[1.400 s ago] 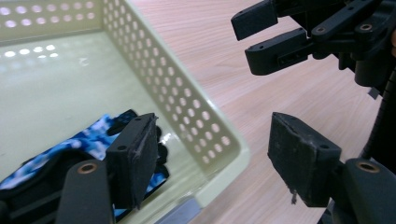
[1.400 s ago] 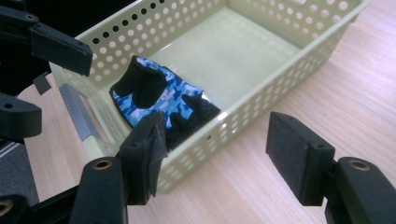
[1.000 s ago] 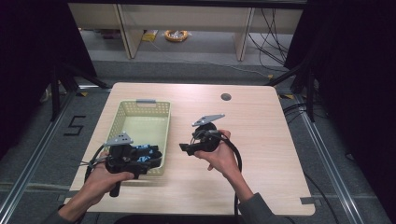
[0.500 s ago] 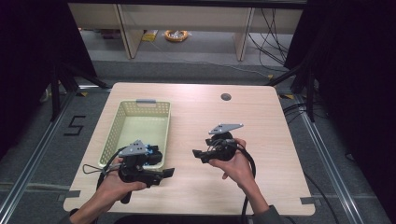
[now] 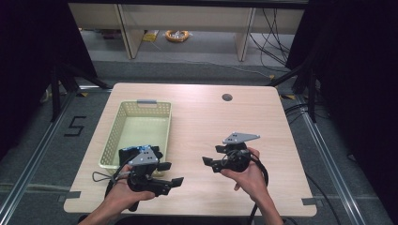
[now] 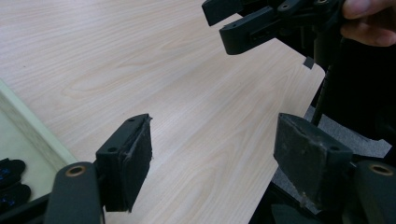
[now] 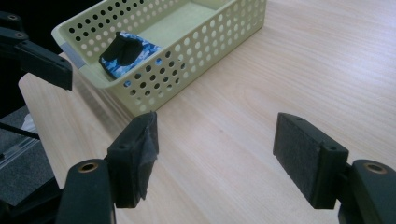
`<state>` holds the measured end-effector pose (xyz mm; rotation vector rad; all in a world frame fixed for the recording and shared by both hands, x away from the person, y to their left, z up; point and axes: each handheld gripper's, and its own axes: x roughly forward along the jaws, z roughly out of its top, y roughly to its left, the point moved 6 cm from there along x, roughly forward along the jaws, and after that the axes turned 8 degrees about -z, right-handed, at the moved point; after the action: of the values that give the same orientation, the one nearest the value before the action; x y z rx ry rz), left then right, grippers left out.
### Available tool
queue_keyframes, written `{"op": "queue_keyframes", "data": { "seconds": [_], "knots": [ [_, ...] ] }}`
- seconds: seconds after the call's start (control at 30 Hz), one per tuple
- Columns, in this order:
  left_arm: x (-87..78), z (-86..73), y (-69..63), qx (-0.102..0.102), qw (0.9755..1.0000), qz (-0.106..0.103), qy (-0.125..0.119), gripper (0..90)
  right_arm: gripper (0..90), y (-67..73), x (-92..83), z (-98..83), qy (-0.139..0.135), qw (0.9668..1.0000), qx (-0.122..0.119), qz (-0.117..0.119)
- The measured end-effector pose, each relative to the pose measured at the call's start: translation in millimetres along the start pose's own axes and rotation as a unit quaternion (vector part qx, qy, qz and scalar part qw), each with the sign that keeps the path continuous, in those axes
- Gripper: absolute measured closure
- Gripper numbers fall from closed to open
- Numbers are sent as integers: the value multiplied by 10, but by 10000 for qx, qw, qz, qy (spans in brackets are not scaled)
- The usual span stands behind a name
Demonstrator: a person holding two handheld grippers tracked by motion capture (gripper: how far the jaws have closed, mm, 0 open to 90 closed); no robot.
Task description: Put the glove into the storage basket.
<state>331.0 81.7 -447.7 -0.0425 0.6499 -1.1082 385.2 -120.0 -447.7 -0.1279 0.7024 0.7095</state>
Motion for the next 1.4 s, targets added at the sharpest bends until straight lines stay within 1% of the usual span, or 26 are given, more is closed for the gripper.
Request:
{"op": "queue_keyframes", "data": {
  "seconds": [0.1,0.13,0.27,0.4,0.47,0.5,0.57,0.63,0.67,0.7,0.73,0.77,0.8,0.83,0.87,0.9,0.93,1.03,1.07,1.1,1.17,1.2,1.23,1.27,1.33,1.4],
  "knots": [
    [29,-21,-24,-80,10000,-6,-17,272,317,-9,-6,-18,-110,9998,-175,59],
    [43,-31,-29,-73,10000,-49,-24,272,316,0,-35,-45,-59,10000,-58,31],
    [79,-73,-62,-44,10000,-39,-1,273,311,7,-87,-140,-26,10000,6,24],
    [121,-128,-86,-15,9999,-84,66,272,309,-11,-99,-207,-46,10000,9,79],
    [133,-140,-87,1,9999,-111,71,273,309,-31,-106,-225,-56,10000,-45,-26],
    [149,-163,-94,-21,9999,-76,93,273,309,-9,-106,-239,-34,10000,59,65],
    [184,-210,-102,-18,9999,-103,108,273,307,-38,-121,-287,-10,10000,22,-17],
    [204,-232,-109,-28,9999,-129,100,273,306,-33,-110,-297,-63,10000,28,29],
    [210,-255,-116,-77,9998,-107,141,272,304,-6,-125,-344,62,9998,169,81],
    [220,-269,-111,-7,9998,-147,158,272,304,-6,-125,-344,62,9998,169,81],
    [233,-293,-120,-51,9998,-104,177,273,303,-38,-128,-354,28,10000,21,-24],
    [245,-307,-119,-58,9997,-155,178,273,301,-28,-128,-399,52,9999,92,45],
    [253,-322,-116,-68,9997,-137,193,273,301,-36,-132,-416,65,9999,100,56],
    [263,-342,-108,-101,9997,-121,186,273,301,-12,-143,-442,134,9995,251,95],
    [263,-342,-108,-101,9997,-121,186,273,301,-12,-143,-442,134,9995,251,95],
    [270,-353,-105,-127,9997,-107,178,273,301,-56,-131,-445,28,10000,48,30],
    [276,-378,-96,-98,9998,-23,195,273,300,-59,-140,-488,74,9999,108,39],
    [288,-432,-91,-86,9997,19,248,273,299,-52,-128,-536,57,9998,161,76],
    [297,-449,-85,-2,9997,-1,237,274,299,-49,-128,-556,96,9997,210,83],
    [304,-472,-83,-6,9997,20,242,274,298,-72,-120,-570,83,9999,114,44],
    [304,-495,-79,3,9996,51,284,274,299,-55,-113,-581,69,9998,176,80],
    [307,-517,-66,81,9995,41,307,274,298,-70,-121,-594,116,9998,148,24],
    [306,-567,-61,-65,9992,76,380,273,298,-61,-108,-616,101,9998,149,124],
    [306,-567,-61,-65,9992,76,380,273,297,-56,-109,-631,147,9997,169,115],
    [308,-607,-28,94,9990,153,412,273,297,-59,-107,-638,83,9998,163,44],
    [313,-636,-17,75,9990,187,403,273,296,-40,-104,-678,117,9997,158,162]
  ]
}}
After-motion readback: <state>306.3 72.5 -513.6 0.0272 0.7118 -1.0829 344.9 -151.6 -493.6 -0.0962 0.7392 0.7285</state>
